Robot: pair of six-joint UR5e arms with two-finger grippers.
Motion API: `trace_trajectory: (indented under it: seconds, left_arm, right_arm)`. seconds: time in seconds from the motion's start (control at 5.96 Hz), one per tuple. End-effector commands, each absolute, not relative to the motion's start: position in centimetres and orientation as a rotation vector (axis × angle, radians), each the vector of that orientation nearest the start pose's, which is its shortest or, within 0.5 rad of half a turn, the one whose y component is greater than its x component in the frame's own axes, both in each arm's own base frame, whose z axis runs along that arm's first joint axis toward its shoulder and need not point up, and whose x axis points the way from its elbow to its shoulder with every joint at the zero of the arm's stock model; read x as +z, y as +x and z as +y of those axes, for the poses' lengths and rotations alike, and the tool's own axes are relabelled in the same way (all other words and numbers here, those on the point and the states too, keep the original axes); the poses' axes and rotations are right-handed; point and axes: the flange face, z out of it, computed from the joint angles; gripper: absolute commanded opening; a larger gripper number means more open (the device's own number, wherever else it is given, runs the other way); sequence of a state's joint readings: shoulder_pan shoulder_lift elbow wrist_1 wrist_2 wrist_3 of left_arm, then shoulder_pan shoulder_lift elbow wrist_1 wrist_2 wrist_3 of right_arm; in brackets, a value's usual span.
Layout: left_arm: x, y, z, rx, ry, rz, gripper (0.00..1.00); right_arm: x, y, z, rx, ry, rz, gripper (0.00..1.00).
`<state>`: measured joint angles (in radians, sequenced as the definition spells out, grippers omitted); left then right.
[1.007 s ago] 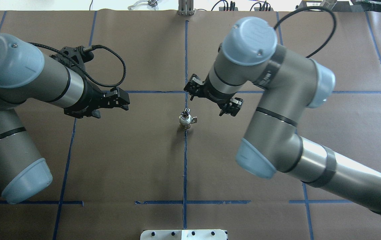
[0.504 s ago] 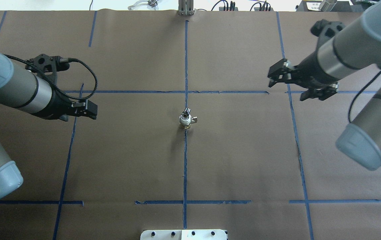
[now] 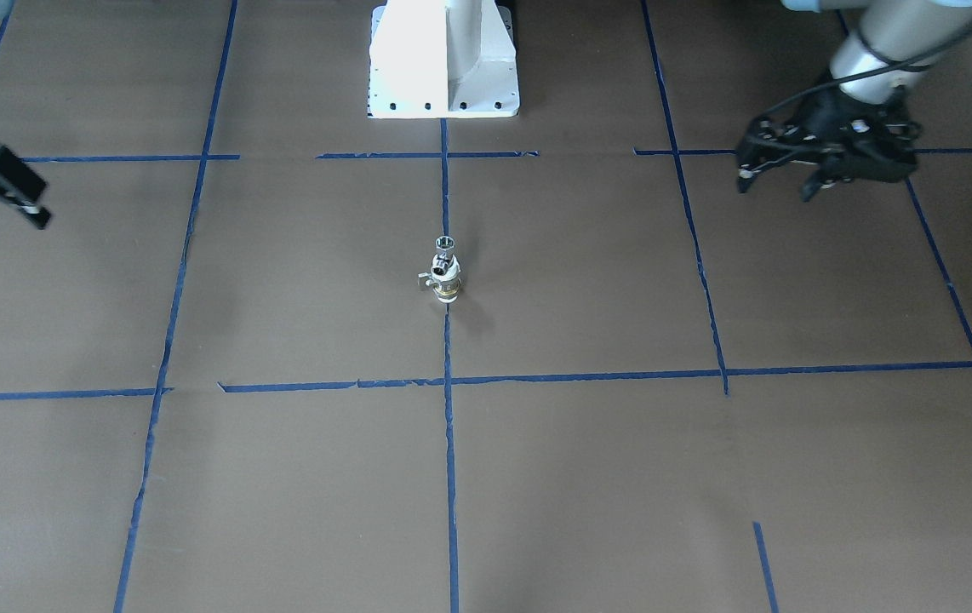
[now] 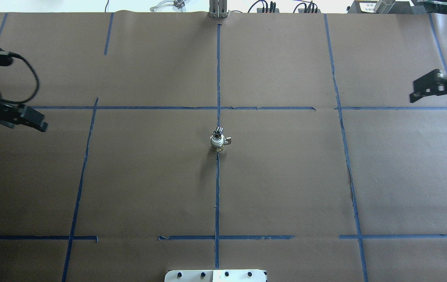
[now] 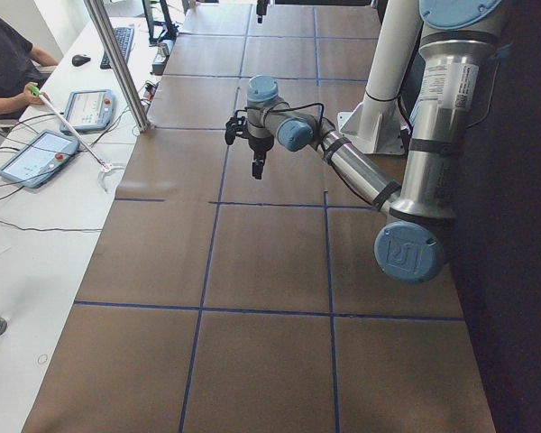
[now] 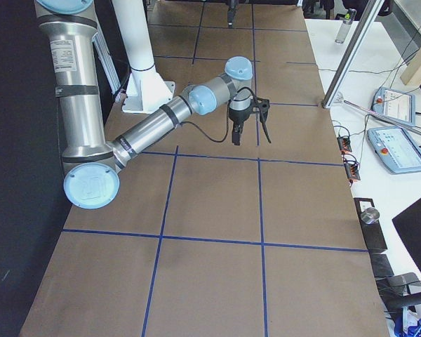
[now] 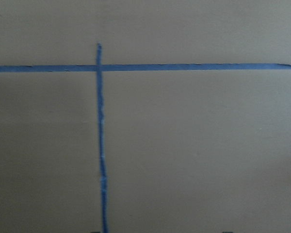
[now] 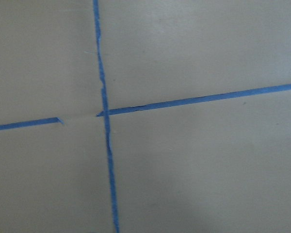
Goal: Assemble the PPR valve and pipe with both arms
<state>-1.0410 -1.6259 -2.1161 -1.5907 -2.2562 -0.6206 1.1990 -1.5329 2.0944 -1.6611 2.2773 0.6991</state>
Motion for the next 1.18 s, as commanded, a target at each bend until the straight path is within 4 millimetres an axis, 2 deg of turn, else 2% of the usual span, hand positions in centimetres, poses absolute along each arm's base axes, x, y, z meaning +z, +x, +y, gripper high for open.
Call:
trace_trajectory:
  seconds: [0.0,0.17,0.34,0.5,0.67,0.84,1.01]
  left_arm:
    - [44.6,6.8,-43.5,0.251,0.215,0.821,0.86]
    - [50.4,1.8,-44.7,0.304,0.226,0.783,0.86]
    - [54.4,-2.1,-45.0,0.28,0.199,0.79,0.87]
    - [59.3,-5.6,-44.8,0.282,0.158,0.788,0.87]
    - [63.6,-7.6,-45.0,0.317,0.136,0.792,0.96]
    - [65.4,-7.7,-44.9,0.299,0.1,0.797,1.0]
    - [67.2,-7.6,-44.9,0.282,0.063,0.805,1.0]
  right_arm:
    - [49.8,-1.2,-44.6,0.02,0.049,-0.812,1.0]
    - [54.1,2.8,-44.2,-0.04,0.077,-0.791,1.0]
    - [58.6,5.9,-43.8,-0.11,0.088,-0.772,1.0]
    - [62.5,7.2,-43.8,-0.209,0.088,-0.765,1.0]
    - [64.9,7.2,-43.7,-0.207,0.051,-0.765,1.0]
    - [65.7,7.1,-43.5,-0.193,0.032,-0.763,1.0]
    - [65.6,7.1,-43.6,-0.195,0.033,-0.762,1.0]
